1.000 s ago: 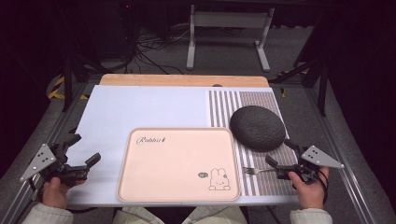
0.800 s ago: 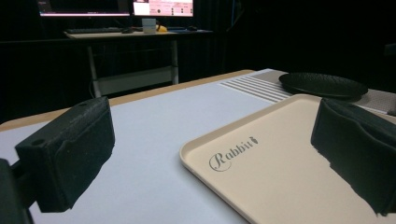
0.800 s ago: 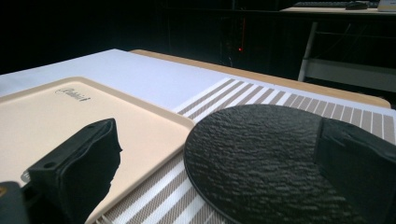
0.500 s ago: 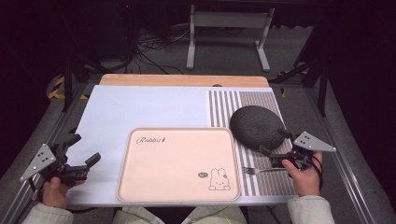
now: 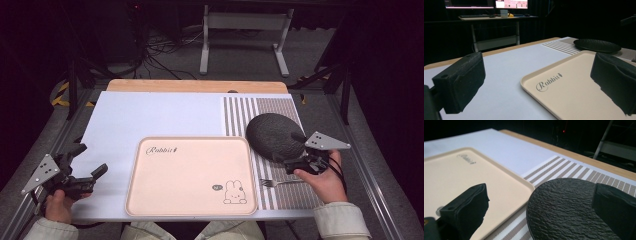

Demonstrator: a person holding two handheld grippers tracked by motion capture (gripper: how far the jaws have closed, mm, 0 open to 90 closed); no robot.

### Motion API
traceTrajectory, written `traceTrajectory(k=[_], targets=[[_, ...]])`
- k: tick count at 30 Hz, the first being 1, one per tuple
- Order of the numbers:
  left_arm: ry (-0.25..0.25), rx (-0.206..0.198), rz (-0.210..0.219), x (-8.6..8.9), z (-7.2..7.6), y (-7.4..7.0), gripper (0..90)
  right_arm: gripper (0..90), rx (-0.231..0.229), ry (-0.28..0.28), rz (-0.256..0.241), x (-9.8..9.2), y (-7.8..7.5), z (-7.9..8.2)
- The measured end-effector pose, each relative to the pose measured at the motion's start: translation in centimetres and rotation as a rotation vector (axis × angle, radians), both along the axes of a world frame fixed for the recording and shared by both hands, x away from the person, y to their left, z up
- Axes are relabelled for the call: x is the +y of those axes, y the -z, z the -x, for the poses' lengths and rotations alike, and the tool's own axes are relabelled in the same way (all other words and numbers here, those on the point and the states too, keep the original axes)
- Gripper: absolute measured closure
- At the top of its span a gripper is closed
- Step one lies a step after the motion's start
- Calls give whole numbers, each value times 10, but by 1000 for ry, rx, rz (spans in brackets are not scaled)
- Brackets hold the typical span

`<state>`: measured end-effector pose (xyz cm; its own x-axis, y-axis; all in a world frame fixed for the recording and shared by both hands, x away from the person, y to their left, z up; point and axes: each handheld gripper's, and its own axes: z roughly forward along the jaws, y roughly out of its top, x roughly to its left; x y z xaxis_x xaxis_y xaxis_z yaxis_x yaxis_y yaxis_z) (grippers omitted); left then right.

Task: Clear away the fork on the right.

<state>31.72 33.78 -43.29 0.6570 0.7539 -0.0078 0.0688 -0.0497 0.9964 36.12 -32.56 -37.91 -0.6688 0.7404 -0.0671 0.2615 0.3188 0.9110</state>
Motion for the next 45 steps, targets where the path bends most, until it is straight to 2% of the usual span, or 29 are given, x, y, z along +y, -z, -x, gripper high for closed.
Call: traceTrajectory(k=[1,7,11,13,15,18,19,21,27,32,35,41,44,45], targets=[[0,0,0,0,0,0,4,23,0,0,0,0,0,0],[0,-1,-1,0,0,0,4,49,79,-54,151,5,-11,-3],[1,2,-6,0,0,0,4,62,116,-77,222,7,-15,-5],[0,0,-4,0,0,0,4,107,145,-104,258,9,-16,-5],[1,2,-6,0,0,0,4,110,163,-124,310,12,-17,-6],[1,2,-6,0,0,0,4,113,188,-139,351,14,-18,-8],[1,2,-6,0,0,0,4,113,188,-139,351,14,-18,-8],[2,2,-7,0,0,0,4,126,208,-148,403,17,-18,-10],[1,-1,-3,0,0,0,4,142,259,-191,507,23,-17,-18],[1,-2,-2,0,0,0,4,141,290,-208,565,27,-14,-20],[1,-2,-2,0,0,0,4,140,308,-218,577,27,-12,-21],[2,2,-6,0,0,0,4,185,377,-271,605,28,-3,-20],[2,1,-7,0,0,0,4,203,386,-286,622,27,0,-21],[2,2,-7,0,0,0,4,220,411,-293,630,27,1,-20]])
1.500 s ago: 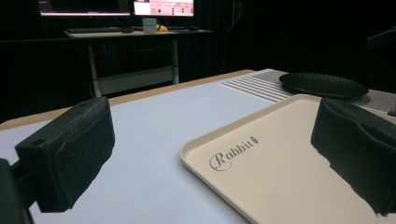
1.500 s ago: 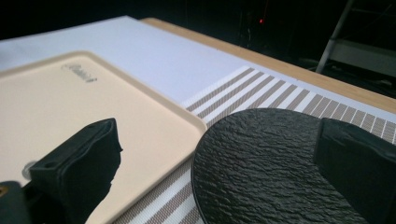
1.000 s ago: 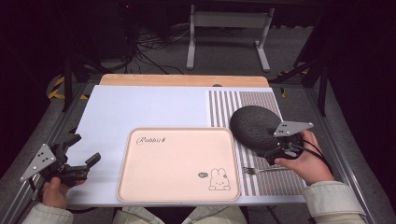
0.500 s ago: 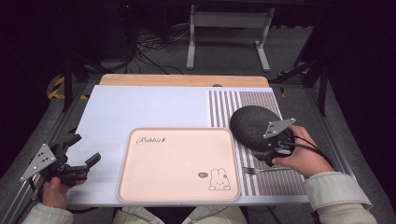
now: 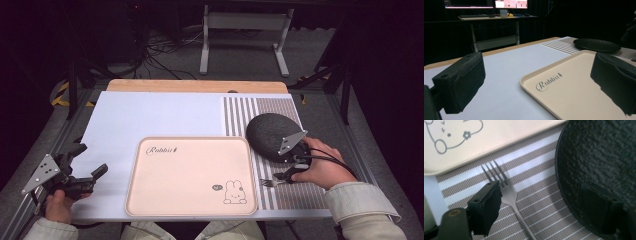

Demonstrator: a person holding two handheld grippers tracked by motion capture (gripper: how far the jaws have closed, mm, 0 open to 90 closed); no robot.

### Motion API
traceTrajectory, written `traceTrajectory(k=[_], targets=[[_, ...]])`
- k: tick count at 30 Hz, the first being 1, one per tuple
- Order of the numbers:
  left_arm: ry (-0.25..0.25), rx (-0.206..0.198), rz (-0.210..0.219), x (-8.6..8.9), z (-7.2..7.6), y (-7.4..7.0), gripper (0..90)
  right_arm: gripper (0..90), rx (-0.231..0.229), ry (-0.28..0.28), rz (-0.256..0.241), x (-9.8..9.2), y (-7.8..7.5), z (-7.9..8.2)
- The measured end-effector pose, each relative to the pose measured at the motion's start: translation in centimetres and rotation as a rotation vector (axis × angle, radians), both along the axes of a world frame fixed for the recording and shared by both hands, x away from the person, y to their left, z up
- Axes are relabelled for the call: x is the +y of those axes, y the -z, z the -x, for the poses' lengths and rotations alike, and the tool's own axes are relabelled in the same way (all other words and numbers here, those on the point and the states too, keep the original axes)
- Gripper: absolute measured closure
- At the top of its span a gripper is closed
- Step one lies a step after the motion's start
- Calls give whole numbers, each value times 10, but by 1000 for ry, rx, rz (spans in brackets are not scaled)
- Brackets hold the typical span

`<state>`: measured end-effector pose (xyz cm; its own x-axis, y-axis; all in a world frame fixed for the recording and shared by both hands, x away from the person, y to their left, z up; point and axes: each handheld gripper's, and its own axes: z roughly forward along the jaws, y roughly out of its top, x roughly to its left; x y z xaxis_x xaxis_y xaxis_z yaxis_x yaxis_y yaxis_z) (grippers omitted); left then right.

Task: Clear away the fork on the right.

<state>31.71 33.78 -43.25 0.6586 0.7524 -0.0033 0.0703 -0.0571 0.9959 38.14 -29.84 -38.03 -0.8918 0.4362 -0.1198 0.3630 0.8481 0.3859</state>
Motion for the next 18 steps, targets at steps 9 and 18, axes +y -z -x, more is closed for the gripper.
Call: traceTrajectory(k=[9,18], targets=[[-2,-2,4,0,0,0,4,210,78,-58,74,3,8,2],[-1,2,3,0,0,0,4,223,121,-78,119,6,15,3]])
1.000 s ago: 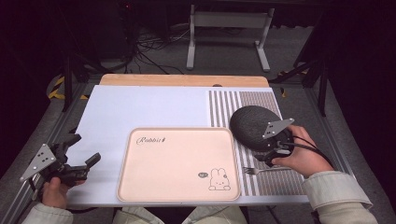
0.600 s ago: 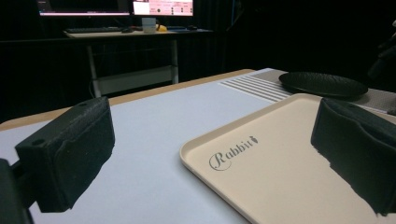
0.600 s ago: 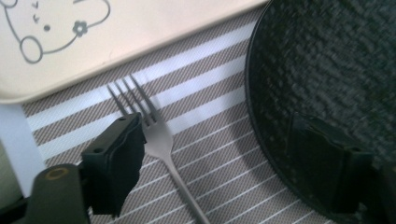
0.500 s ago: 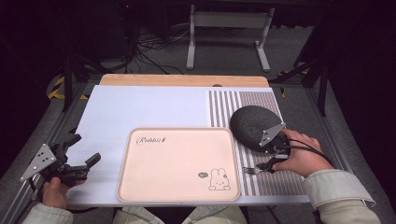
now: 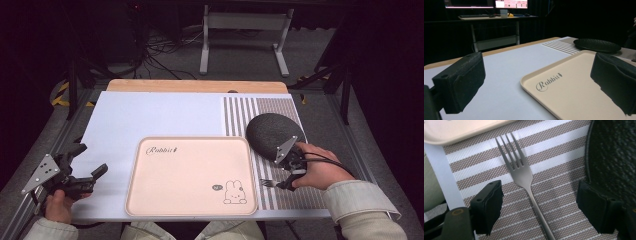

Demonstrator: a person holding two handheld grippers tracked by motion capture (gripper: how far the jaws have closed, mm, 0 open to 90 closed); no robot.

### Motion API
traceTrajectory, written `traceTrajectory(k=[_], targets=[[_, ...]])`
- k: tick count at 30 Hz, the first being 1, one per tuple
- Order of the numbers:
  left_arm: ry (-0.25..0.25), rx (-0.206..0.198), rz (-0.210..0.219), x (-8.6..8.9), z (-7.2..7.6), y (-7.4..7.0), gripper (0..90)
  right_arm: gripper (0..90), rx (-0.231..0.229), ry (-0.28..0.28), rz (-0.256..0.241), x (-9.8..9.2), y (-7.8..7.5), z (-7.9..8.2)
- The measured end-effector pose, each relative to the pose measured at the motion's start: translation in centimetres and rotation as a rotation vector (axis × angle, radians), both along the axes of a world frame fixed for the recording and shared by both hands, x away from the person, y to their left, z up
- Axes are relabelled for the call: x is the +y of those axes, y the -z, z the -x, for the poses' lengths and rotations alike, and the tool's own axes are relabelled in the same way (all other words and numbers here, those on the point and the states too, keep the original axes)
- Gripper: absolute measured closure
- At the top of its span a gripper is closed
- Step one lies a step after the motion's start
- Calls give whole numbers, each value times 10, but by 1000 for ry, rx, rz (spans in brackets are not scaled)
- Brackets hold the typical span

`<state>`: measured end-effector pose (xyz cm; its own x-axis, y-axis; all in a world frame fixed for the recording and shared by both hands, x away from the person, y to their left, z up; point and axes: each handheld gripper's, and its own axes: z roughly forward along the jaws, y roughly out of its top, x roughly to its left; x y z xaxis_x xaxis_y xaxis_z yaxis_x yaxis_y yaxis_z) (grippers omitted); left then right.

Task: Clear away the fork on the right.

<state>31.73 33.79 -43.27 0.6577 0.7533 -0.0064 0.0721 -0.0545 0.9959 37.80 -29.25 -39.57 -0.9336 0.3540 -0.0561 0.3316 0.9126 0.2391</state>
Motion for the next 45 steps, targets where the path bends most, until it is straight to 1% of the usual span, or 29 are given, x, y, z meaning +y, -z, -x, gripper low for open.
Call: traceTrajectory(k=[1,5,10,11,12,13,17,18,19,20,22,24,26,28,31,32,33,35,39,43,45], targets=[[0,0,0,0,0,0,4,223,12,-12,8,0,1,0],[-2,-2,4,0,0,0,4,224,30,-9,20,0,5,1],[-2,2,1,0,0,0,4,233,38,-25,28,-1,8,1],[-2,2,1,0,0,0,4,239,40,-21,31,0,8,1],[-2,2,1,0,0,0,4,254,44,-32,36,-1,8,0],[-1,0,1,0,0,0,4,254,44,-32,36,-1,8,0],[-2,2,4,0,0,0,4,359,51,-74,82,-1,10,0],[-3,-2,7,0,0,0,4,391,45,-87,99,-1,10,-1],[-2,-2,7,0,0,0,4,431,51,-105,116,-1,10,-1],[-3,-2,7,0,0,0,4,461,51,-107,121,0,10,-1],[-2,-2,4,0,0,0,4,503,61,-135,145,0,11,-1],[-3,-1,4,0,0,0,4,563,57,-169,169,1,12,-2],[-1,1,1,0,0,0,3,587,59,-185,184,1,12,-3],[-2,-1,4,0,0,0,3,612,51,-191,184,1,13,-4],[-1,1,0,0,0,0,4,692,57,-224,211,1,13,-4],[0,1,0,0,0,0,4,720,57,-227,212,1,14,-5],[0,1,0,0,0,0,4,720,57,-227,212,1,14,-5],[-2,-2,4,0,0,0,4,771,58,-235,211,1,16,-5],[0,0,-1,0,0,0,4,813,63,-242,215,1,18,-4],[1,0,1,0,0,0,4,820,67,-262,217,1,18,-4],[1,-1,-1,0,0,0,4,824,73,-279,233,3,18,-5]])
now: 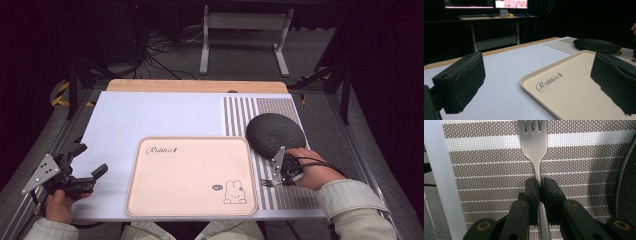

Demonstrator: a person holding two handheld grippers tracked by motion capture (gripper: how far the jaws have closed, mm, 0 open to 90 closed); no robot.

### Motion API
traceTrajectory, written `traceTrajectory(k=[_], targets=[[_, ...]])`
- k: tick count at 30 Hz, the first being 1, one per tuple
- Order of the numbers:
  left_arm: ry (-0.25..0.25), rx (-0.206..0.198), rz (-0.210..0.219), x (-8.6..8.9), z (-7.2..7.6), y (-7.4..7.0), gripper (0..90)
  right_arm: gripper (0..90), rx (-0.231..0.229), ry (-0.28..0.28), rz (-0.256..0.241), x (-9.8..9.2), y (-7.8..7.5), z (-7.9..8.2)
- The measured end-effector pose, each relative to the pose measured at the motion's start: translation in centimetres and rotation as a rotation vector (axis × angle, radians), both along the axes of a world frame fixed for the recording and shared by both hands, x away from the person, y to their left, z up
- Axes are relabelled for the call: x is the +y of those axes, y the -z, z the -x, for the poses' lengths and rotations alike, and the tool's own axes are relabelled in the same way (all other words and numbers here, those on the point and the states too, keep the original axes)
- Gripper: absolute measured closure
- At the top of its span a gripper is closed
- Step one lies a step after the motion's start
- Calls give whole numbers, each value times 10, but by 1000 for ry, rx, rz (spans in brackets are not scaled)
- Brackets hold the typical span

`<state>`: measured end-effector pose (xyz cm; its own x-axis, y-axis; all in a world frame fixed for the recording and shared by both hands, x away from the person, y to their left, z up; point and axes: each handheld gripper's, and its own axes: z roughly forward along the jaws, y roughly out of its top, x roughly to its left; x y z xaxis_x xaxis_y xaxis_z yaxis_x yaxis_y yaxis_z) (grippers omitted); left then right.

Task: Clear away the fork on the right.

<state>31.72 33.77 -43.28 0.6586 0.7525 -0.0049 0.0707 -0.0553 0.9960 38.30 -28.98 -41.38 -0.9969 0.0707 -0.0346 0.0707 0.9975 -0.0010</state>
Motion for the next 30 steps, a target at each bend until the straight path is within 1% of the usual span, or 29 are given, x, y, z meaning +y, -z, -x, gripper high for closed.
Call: traceTrajectory(k=[3,7,12,21,22,30], targets=[[0,-2,1,0,0,0,3,837,10,-4,-3,0,0,0],[0,-3,5,0,0,0,4,839,8,-14,-12,-1,0,0],[-1,-3,4,0,0,0,4,856,10,-32,-4,-1,0,0],[-1,-1,5,0,0,0,4,861,9,-23,-6,0,1,1],[-1,-1,5,0,0,0,3,862,15,-31,-3,0,0,0],[-1,6,3,0,0,0,4,864,7,-21,-2,0,0,1]])
